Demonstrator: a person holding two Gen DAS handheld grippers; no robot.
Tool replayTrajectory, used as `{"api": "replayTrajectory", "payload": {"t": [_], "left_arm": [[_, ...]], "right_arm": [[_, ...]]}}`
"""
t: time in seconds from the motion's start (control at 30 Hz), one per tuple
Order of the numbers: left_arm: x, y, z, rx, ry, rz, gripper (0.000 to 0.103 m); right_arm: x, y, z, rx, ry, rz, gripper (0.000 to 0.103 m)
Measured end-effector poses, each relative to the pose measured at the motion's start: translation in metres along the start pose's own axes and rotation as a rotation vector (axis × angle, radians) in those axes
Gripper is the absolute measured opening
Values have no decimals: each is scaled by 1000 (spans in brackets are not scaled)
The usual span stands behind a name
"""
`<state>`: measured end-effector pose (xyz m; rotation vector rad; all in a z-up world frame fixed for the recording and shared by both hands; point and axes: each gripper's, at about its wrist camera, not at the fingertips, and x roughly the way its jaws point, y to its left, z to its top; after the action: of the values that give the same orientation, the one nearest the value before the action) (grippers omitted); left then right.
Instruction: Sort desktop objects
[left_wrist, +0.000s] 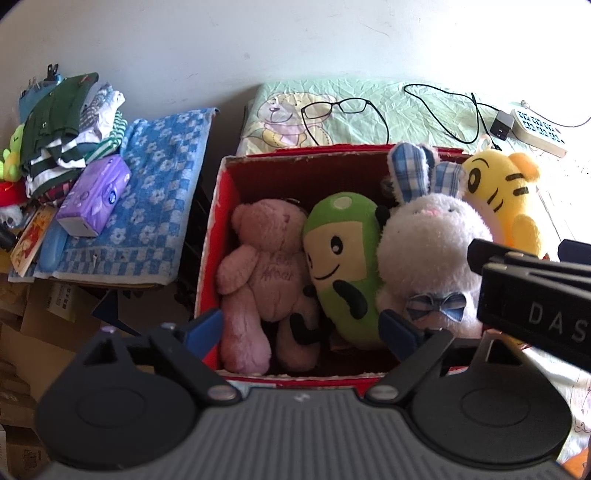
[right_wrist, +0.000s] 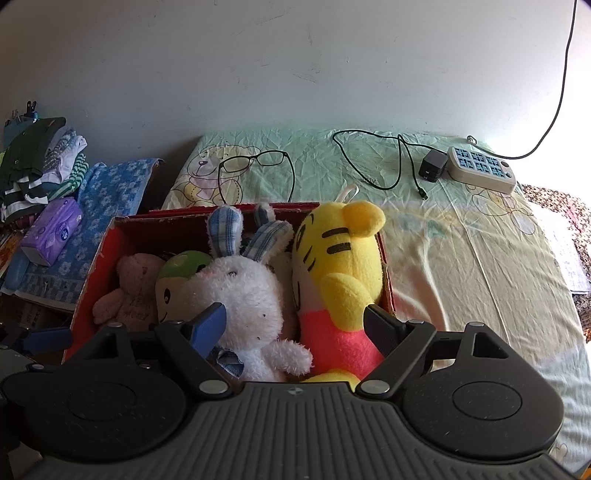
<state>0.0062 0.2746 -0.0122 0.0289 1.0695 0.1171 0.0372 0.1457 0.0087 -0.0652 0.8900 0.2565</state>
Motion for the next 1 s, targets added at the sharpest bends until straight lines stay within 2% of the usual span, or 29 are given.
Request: {"api": "replayTrajectory", "payload": {"t": [0.27, 0.5, 0.8, 0.9, 1.0], "left_arm": [[-3, 0, -4, -14, -1, -7, 100], [-5, -2, -9, -18, 0, -27, 102], [-14, -1, -14, -26, -41, -109, 103], [-17, 0, -14, -36, -45, -167, 103], [-24, -5, -17, -28, -85, -132, 103]], "right_arm": [[-3, -1, -4, 0, -7, -4, 84], [-5, -3, -6, 2, -12, -9, 84], [-14, -2, -8, 13, -43, -9, 84], [-17, -4, -9, 20, -53, -13, 84], [-20, -5, -10, 26, -63, -16, 84]]}}
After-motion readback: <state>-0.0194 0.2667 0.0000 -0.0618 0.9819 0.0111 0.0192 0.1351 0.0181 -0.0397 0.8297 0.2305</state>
